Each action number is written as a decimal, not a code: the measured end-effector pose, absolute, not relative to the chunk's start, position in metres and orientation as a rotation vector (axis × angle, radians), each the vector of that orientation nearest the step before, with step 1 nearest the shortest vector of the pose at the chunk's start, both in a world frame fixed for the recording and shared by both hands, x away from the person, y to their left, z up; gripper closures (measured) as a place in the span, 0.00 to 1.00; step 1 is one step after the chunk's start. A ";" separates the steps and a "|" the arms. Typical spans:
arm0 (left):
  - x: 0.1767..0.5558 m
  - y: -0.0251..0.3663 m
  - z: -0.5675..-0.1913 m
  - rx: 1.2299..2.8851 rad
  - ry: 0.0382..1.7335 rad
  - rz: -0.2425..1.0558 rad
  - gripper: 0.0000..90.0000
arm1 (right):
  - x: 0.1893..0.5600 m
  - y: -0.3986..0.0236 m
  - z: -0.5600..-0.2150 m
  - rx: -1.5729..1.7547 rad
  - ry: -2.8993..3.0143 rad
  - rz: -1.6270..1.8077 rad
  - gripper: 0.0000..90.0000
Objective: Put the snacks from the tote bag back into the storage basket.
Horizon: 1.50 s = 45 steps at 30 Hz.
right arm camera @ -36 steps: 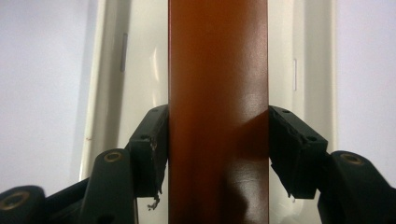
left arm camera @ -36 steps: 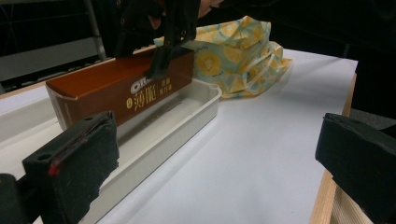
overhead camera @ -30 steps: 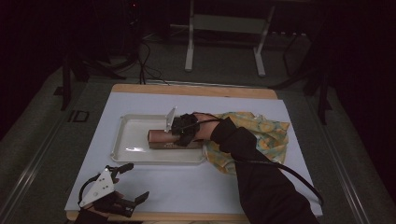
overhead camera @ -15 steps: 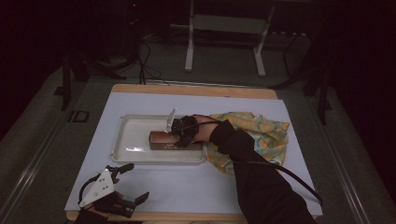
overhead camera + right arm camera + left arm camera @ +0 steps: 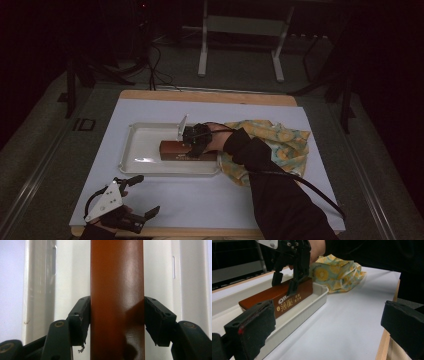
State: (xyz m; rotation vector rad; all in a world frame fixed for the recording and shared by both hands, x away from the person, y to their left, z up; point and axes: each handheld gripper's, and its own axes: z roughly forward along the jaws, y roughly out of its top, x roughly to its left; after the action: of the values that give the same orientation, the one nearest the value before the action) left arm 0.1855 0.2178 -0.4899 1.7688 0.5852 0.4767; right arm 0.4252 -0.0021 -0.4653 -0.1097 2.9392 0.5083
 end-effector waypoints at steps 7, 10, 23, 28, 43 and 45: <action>0.185 0.218 -0.490 1.767 0.584 0.477 0.00 | 0.424 -0.002 -0.466 -0.127 2.965 0.494 0.41; 0.186 0.218 -0.490 1.767 0.583 0.477 0.00 | 0.422 -0.002 -0.466 -0.131 2.961 0.476 0.38; 0.186 0.217 -0.490 1.766 0.587 0.478 0.00 | 0.419 -0.006 -0.447 -0.110 2.957 0.532 0.16; 0.187 0.217 -0.490 1.765 0.588 0.478 0.00 | 0.417 -0.011 -0.438 -0.114 2.962 0.547 0.13; 0.187 0.217 -0.490 1.762 0.594 0.478 0.00 | 0.409 -0.030 -0.406 -0.050 2.946 0.655 0.19; 0.187 0.217 -0.490 1.763 0.593 0.479 0.00 | 0.406 -0.034 -0.403 -0.042 2.937 0.658 0.19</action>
State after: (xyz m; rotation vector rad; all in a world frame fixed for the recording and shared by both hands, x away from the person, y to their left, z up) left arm 0.1875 0.2168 -0.4898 1.7631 0.5931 0.4792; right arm 0.4060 -0.0340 -0.4025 -0.0421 2.9366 0.6578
